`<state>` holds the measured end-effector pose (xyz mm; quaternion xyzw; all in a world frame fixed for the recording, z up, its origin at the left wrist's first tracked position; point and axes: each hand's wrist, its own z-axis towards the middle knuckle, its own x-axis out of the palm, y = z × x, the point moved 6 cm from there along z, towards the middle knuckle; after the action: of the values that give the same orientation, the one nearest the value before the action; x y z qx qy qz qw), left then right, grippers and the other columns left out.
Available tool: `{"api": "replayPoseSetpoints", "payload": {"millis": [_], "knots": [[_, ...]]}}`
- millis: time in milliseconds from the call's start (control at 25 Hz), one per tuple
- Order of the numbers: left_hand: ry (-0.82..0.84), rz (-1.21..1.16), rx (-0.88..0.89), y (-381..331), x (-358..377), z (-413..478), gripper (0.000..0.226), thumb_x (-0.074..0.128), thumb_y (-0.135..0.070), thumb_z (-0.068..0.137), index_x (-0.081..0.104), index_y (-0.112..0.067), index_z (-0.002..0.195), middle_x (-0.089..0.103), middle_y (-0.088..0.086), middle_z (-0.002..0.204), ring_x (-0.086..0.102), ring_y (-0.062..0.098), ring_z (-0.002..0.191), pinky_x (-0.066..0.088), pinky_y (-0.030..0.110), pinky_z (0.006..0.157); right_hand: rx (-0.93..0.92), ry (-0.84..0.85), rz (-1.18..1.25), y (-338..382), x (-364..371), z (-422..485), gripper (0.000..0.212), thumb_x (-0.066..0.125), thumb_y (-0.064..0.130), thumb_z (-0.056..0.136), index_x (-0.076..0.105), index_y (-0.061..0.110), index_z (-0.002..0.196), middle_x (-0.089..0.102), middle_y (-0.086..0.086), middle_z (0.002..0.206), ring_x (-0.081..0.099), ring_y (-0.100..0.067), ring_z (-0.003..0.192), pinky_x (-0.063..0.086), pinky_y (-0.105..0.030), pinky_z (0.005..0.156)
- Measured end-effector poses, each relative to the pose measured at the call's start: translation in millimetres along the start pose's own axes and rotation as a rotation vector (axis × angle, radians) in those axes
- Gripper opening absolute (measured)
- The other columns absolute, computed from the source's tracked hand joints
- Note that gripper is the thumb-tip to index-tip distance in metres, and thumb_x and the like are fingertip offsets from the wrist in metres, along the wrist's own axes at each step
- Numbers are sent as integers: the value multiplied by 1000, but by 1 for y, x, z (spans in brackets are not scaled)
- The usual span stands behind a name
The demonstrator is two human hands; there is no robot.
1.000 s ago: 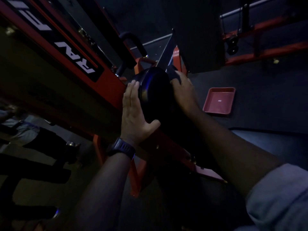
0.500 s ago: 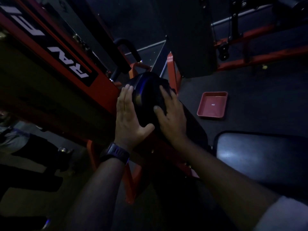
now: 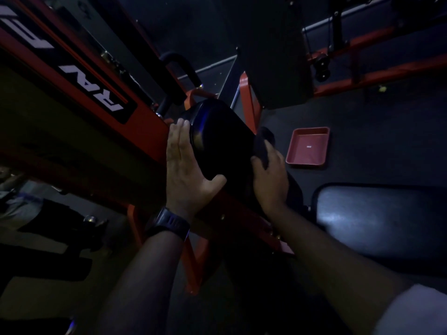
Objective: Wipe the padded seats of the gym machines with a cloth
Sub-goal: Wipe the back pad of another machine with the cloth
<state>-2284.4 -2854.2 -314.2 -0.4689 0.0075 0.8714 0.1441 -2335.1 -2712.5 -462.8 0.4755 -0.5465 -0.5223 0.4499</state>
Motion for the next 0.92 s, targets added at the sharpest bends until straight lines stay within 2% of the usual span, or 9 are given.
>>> {"api": "replayPoseSetpoints", "payload": {"millis": [80,240,400,560,600,720,760,880,920], "knots": [[-9,57,24,-3,-1,-4,109,69,-37,69,18,7,156,16,21,165,6,35,156,13,52,127,78,14,-75,4,5,-17,63,49,49,96,28,44,155,29,1,161,34,-23,144,35,-42,114],[-24,216,60,-8,1,-10,108,65,-37,72,15,8,156,15,24,165,7,36,156,11,53,126,-496,140,-143,36,11,-46,67,48,45,93,25,41,156,23,2,164,25,-15,148,26,-25,109],[36,369,154,-18,10,-20,98,64,-29,78,17,2,158,12,21,167,-2,33,156,5,50,127,240,-38,-37,-16,-3,-24,63,45,43,98,24,39,157,27,1,163,34,-23,145,35,-41,109],[7,334,163,-18,13,-22,94,65,-33,87,14,3,157,8,18,166,-7,30,155,3,48,127,-423,115,-176,28,6,-46,64,41,48,97,21,40,157,21,1,166,24,-18,149,28,-34,111],[1,338,166,-18,14,-22,93,65,-33,88,15,4,157,8,19,165,-6,31,155,4,48,127,-414,118,-174,21,3,-33,65,41,47,95,24,39,157,25,1,165,27,-18,148,29,-35,112],[-8,366,163,-16,17,-22,93,66,-33,88,17,6,156,11,23,164,-1,34,154,6,50,127,151,-10,-30,-17,-5,-16,64,42,44,97,23,38,158,27,0,163,34,-24,145,35,-44,112],[-14,372,157,-16,19,-23,94,66,-34,87,18,7,156,12,24,164,0,35,154,6,50,127,148,18,-78,-11,-3,-25,64,43,43,99,20,38,158,22,0,165,30,-24,147,34,-43,112],[-46,371,145,-14,21,-20,96,68,-35,84,18,7,155,11,24,163,-1,33,154,4,48,127,-395,144,-140,26,5,-42,62,45,41,99,22,42,157,17,3,167,22,-16,149,30,-34,110],[-53,366,149,-14,21,-19,95,67,-35,84,18,8,154,11,23,163,-1,33,154,4,48,127,-411,152,-132,28,3,-35,62,43,43,97,25,42,156,19,4,166,24,-16,149,32,-37,111]]}}
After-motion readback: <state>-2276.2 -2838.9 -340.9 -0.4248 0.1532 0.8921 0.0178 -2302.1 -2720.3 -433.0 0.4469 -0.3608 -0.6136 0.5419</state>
